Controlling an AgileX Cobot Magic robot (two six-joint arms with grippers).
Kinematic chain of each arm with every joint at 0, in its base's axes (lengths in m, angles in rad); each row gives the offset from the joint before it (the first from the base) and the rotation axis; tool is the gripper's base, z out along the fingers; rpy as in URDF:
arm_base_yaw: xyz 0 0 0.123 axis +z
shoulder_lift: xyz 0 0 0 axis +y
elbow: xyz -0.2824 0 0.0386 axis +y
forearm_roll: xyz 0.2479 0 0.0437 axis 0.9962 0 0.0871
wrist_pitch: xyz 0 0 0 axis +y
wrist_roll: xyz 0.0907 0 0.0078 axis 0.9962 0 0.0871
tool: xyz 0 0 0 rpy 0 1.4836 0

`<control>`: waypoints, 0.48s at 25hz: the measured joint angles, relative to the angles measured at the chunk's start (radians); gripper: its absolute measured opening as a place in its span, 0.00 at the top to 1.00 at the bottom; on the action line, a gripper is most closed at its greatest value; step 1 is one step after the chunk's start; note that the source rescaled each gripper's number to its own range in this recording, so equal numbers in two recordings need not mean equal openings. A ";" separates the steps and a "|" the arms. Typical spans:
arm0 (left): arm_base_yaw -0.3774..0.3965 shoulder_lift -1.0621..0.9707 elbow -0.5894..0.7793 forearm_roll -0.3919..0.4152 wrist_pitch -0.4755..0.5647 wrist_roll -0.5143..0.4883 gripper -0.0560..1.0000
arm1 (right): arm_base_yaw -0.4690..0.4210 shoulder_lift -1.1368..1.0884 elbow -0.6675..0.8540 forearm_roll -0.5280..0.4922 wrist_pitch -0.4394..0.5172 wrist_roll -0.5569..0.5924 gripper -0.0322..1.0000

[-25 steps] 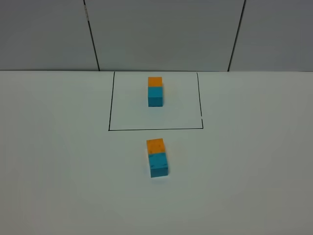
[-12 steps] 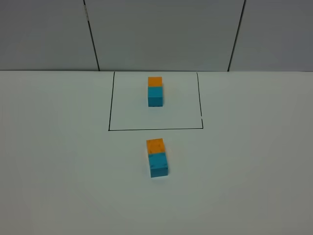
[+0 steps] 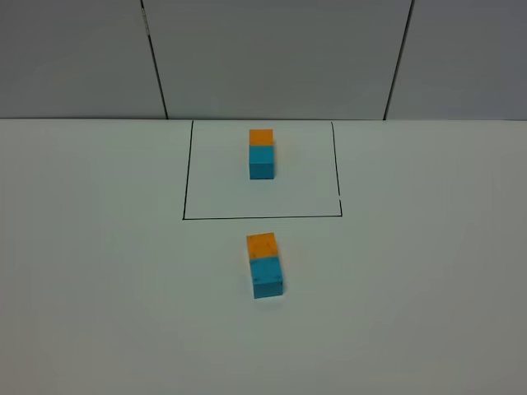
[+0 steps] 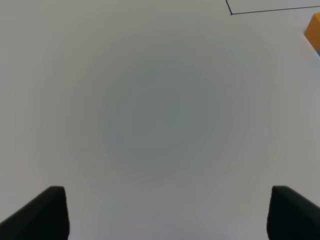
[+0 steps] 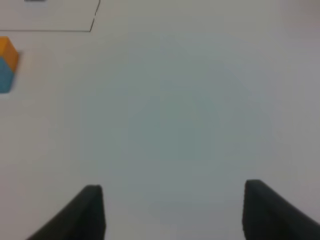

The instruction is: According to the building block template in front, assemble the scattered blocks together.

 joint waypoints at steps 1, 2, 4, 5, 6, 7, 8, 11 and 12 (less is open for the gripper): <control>0.000 0.000 0.000 0.000 0.000 0.000 0.19 | -0.001 -0.003 0.000 -0.002 0.000 0.002 0.51; 0.000 0.000 0.000 0.000 0.000 0.000 0.19 | -0.003 -0.003 0.000 -0.006 0.000 0.007 0.51; 0.000 0.000 0.000 0.000 0.000 0.000 0.19 | -0.015 -0.005 0.000 -0.019 0.000 0.025 0.51; 0.000 0.000 0.000 0.000 0.000 0.000 0.19 | -0.026 -0.005 0.000 -0.026 0.000 0.034 0.51; 0.000 0.000 0.000 0.000 0.000 0.000 0.19 | -0.040 -0.005 0.000 -0.033 0.000 0.046 0.51; 0.000 0.000 0.000 0.000 0.000 0.000 0.19 | -0.057 -0.005 0.000 -0.036 0.000 0.052 0.51; 0.000 0.000 0.000 0.000 0.000 0.000 0.19 | -0.073 -0.005 0.000 -0.040 0.000 0.054 0.51; 0.000 0.000 0.000 0.000 0.000 0.000 0.19 | -0.113 -0.007 0.000 -0.045 0.000 0.054 0.51; 0.000 0.001 0.000 0.000 0.000 0.000 0.19 | -0.114 -0.006 0.000 -0.045 0.000 0.054 0.51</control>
